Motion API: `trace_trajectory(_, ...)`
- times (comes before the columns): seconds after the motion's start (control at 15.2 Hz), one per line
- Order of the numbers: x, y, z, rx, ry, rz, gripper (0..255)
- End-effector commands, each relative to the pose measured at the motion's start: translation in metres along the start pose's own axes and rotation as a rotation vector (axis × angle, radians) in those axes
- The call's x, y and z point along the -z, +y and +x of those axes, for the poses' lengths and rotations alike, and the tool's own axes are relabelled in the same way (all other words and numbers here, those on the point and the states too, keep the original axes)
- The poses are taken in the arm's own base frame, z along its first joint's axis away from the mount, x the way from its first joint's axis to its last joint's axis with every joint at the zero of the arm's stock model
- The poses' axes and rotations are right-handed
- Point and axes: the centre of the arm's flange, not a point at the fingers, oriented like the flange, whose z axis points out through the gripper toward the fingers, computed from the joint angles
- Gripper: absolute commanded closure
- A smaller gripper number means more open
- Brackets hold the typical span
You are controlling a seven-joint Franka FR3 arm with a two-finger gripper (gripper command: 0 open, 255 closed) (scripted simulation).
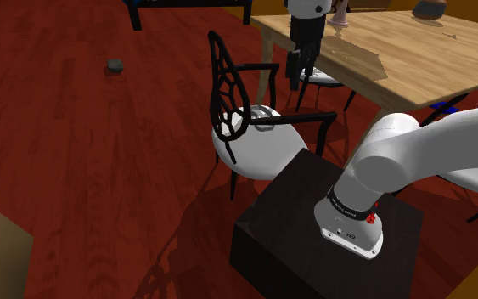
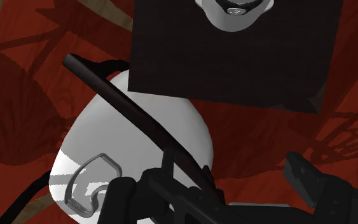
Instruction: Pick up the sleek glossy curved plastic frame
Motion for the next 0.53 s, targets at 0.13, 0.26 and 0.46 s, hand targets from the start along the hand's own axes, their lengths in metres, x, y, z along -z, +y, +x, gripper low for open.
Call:
trace_trajectory(0.13,-0.016,0.015,0.015,-0.006,0.006,0.008,0)
trace_trajectory(0.26,-0.033,0.029,0.029,-0.012,0.013,0.017,0)
trace_trajectory(0.46,-0.058,0.051,0.051,-0.021,0.023,0.03,0)
